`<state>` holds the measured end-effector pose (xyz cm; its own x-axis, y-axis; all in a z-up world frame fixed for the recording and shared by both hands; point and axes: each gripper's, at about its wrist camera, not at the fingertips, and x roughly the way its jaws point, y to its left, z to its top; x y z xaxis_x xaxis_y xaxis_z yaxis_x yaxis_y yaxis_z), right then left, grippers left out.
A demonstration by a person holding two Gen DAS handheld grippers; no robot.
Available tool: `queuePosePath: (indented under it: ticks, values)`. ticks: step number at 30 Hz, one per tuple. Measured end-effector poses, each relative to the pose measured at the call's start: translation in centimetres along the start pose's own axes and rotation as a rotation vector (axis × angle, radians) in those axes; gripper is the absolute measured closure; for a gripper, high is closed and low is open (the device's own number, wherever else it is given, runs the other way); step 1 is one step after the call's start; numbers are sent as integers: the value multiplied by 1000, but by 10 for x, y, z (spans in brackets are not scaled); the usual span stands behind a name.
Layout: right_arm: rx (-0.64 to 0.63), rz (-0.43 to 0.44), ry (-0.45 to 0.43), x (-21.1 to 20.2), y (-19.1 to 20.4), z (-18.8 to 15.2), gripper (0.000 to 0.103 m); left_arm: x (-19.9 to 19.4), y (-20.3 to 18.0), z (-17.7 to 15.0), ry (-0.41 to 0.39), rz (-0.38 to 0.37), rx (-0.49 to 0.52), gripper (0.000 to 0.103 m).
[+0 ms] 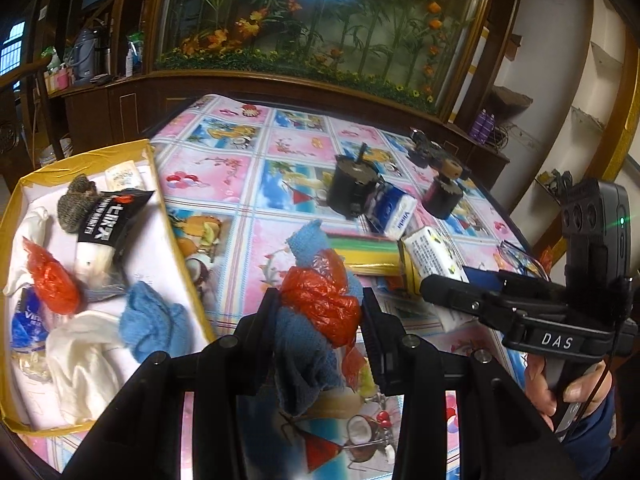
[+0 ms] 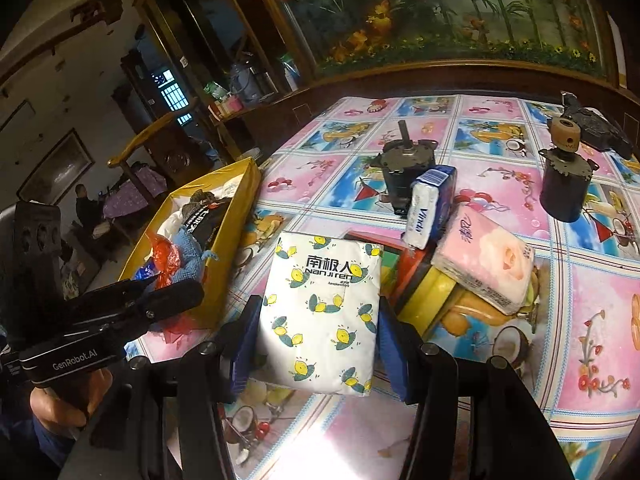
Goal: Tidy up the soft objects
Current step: 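Carry the red bag bundle and white tissue pack over the tray with both tools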
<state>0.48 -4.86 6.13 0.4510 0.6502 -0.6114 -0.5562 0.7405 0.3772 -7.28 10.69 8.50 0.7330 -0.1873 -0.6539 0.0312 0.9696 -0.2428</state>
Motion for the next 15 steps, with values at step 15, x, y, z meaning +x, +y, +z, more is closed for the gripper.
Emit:
queuePosePath:
  ticks: [15]
  values:
    - [-86,64,61,40,89,14,44,-50,112,12,-122,93,-185,65]
